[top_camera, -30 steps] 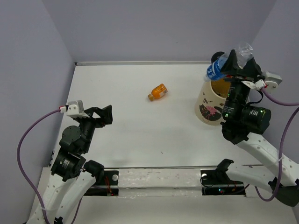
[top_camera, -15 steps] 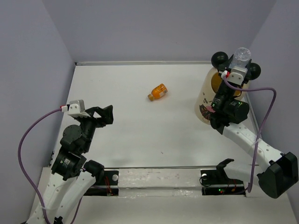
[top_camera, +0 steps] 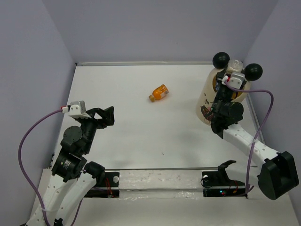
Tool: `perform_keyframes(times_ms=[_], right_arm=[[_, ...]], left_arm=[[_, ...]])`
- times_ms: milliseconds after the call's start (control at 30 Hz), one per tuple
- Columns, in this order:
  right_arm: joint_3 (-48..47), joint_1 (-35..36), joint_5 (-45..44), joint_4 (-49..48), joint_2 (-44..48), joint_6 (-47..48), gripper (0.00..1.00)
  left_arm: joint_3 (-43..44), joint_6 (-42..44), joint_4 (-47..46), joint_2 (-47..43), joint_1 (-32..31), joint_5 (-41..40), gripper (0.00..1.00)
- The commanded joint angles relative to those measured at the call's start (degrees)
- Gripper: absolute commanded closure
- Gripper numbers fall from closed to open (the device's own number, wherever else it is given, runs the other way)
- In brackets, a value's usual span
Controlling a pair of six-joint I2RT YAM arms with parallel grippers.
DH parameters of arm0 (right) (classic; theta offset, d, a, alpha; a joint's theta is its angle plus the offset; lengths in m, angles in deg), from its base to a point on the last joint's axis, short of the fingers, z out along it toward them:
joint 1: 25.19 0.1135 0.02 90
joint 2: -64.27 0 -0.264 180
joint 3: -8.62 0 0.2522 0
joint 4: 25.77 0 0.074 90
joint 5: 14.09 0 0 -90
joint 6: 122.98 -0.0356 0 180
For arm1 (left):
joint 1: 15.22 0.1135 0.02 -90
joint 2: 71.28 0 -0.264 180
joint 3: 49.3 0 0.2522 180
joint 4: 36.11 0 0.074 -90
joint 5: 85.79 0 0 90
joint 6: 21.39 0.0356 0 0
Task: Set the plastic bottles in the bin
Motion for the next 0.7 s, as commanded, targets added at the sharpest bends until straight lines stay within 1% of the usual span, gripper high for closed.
perform_keyframes(times_ms=[0, 33, 100, 133, 167, 267, 300, 333, 367, 400, 433, 467, 500, 533, 567, 633, 667], right_arm=[[1.93, -0.47, -2.34, 0.39, 0.26, -6.97, 0.51], [2.11, -0.47, -2.78, 1.62, 0.44, -8.11, 0.31], [2.03, -0.47, -3.83, 3.64, 2.18, -9.69, 0.15], [1.07, -0.47, -4.10, 7.31, 2.98, -11.53, 0.08], [0.19, -0.47, -4.54, 9.26, 4.64, -12.24, 0.07], [-6.30, -0.47, -4.72, 22.33, 7.11, -17.33, 0.07], [-8.58, -0.47, -4.46, 31.59, 7.99, -21.35, 0.06], [-13.30, -0.47, -3.85, 36.39, 8.43, -23.65, 0.06], [-15.88, -0.47, -0.97, 41.92, 8.61, -26.20, 0.07], [-18.51, -0.47, 0.80, 52.15, 8.18, -30.66, 0.07], [-24.02, -0.47, 2.21, 57.04, 7.65, -32.79, 0.07], [-26.86, -0.47, 5.27, 62.05, 6.95, -35.08, 0.07], [-29.32, -0.47, 7.13, 70.97, 6.25, -39.62, 0.07], [-31.52, -0.47, 9.49, 74.37, 5.46, -41.32, 0.09], [-35.03, -0.47, 14.65, 77.80, 3.53, -43.17, 0.11], [-37.51, -0.47, 20.12, 84.30, 1.15, -48.16, 0.12], [-38.22, 0.57, 22.94, 85.47, -1.38, -49.24, 0.12]], left_arm=[[1.76, 0.95, -2.37, -0.53, -0.50, 0.18, 0.01], [1.84, 0.86, -2.28, -0.62, -0.50, 0.09, 0.01], [1.76, 0.86, -2.28, -0.62, -0.41, 0.09, 0.01], [1.67, 0.86, -2.37, -0.62, -0.50, 0.09, 0.01], [1.67, 0.86, -2.37, -0.62, -0.41, 0.09, 0.01], [1.76, 0.77, -2.28, -0.71, -0.41, 0.18, 0.01], [1.67, 0.77, -2.37, -0.71, -0.41, 0.26, 0.01], [1.67, 0.77, -2.37, -0.71, -0.41, 0.44, 0.01], [1.58, 0.68, -2.45, -0.71, -0.41, 0.44, 0.01], [1.67, 0.68, -2.46, -0.62, -0.41, 0.79, 0.01], [1.58, 0.77, -2.54, -0.54, -0.41, 0.79, 0.01], [1.58, 0.68, -2.54, -0.54, -0.33, 0.96, 0.01], [1.58, 0.68, -2.54, -0.36, -0.33, 1.23, 0.01], [1.49, 0.68, -2.46, -0.19, -0.33, 1.40, 0.01], [1.58, 0.77, -2.46, -0.10, -0.33, 1.49, 0.01], [1.58, 0.77, -2.54, 0.43, -0.06, 1.84, 0.01], [1.58, 0.77, -2.80, 0.52, 0.11, 2.11, 0.01]])
